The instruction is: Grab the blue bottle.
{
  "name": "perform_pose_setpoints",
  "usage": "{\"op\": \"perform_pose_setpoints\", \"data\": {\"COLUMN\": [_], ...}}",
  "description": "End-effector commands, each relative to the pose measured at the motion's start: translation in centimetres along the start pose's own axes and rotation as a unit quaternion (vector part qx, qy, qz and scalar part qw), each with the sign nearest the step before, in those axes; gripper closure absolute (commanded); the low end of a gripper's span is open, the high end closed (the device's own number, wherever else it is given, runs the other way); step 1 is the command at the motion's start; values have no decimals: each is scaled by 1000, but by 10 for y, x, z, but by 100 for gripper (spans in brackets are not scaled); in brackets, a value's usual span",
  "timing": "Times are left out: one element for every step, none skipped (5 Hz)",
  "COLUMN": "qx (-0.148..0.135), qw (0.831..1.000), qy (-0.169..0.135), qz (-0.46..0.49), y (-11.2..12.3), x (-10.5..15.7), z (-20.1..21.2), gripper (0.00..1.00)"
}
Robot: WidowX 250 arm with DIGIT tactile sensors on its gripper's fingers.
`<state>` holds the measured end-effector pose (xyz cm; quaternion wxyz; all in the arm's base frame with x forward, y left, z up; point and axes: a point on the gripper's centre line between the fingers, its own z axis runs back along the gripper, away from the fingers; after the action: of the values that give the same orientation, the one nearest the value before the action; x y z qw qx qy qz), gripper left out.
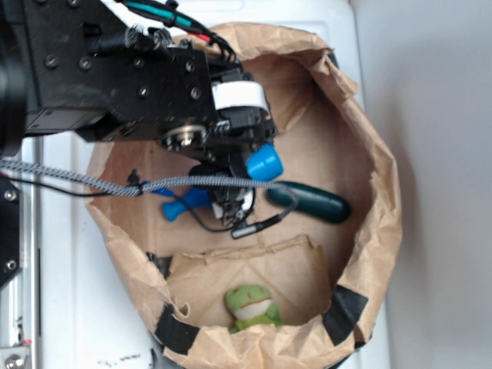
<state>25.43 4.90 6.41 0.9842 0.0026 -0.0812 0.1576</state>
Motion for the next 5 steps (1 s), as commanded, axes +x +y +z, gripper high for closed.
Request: {"op": "perform_pose_setpoints", "data": {"qx": [30, 54, 57, 54, 35], "qw": [999, 998, 997, 998, 999], "qy": [-36, -41, -42, -39, -36], "qz": [29, 16, 18, 18, 6], "y": [3, -5, -7, -8, -10], "x": [-16, -13, -8, -3, 1], "z": [-22, -45, -54, -50, -31], "gripper": [0, 0, 82, 100, 92]}}
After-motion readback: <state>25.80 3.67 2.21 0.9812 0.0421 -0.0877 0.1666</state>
